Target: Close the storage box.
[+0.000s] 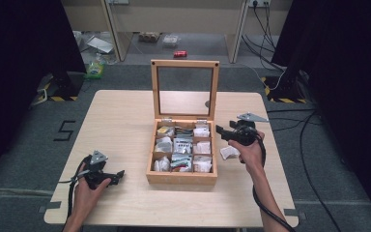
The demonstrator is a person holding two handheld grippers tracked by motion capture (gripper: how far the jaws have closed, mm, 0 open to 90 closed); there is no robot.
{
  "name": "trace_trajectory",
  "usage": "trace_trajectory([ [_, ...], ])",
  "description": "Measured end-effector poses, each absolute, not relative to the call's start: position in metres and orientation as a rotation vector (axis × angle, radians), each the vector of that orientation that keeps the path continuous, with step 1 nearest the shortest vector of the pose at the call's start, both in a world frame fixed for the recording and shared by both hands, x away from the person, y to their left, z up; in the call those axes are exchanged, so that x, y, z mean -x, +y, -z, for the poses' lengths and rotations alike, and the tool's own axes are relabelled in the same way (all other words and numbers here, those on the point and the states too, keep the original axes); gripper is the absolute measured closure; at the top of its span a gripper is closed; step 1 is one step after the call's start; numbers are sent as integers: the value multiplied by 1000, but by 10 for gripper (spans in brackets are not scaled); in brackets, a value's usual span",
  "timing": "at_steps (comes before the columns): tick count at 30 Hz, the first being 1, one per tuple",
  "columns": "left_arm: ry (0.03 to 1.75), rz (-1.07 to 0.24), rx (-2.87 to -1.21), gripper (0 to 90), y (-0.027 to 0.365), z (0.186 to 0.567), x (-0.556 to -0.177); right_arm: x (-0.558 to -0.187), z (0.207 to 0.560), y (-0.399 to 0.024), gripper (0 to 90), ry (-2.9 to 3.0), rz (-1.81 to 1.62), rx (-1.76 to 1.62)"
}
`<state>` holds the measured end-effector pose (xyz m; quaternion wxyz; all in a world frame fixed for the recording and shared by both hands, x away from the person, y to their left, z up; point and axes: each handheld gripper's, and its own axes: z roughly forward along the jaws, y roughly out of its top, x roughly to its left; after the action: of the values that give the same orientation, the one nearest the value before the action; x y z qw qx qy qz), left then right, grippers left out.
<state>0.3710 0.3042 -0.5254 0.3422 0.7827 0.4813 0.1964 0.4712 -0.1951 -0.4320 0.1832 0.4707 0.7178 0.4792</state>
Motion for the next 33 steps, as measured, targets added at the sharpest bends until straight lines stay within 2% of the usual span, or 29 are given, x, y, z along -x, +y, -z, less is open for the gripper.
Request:
trace_trajectory([
  [16,1250,-512,-2036,0,304,525,-371,-511,432,-175,365,2038,-1329,-1313],
  [33,1249,-515,-2036,1,304,525,-371,-539,440,-155,355,2034,-1326,-1301],
])
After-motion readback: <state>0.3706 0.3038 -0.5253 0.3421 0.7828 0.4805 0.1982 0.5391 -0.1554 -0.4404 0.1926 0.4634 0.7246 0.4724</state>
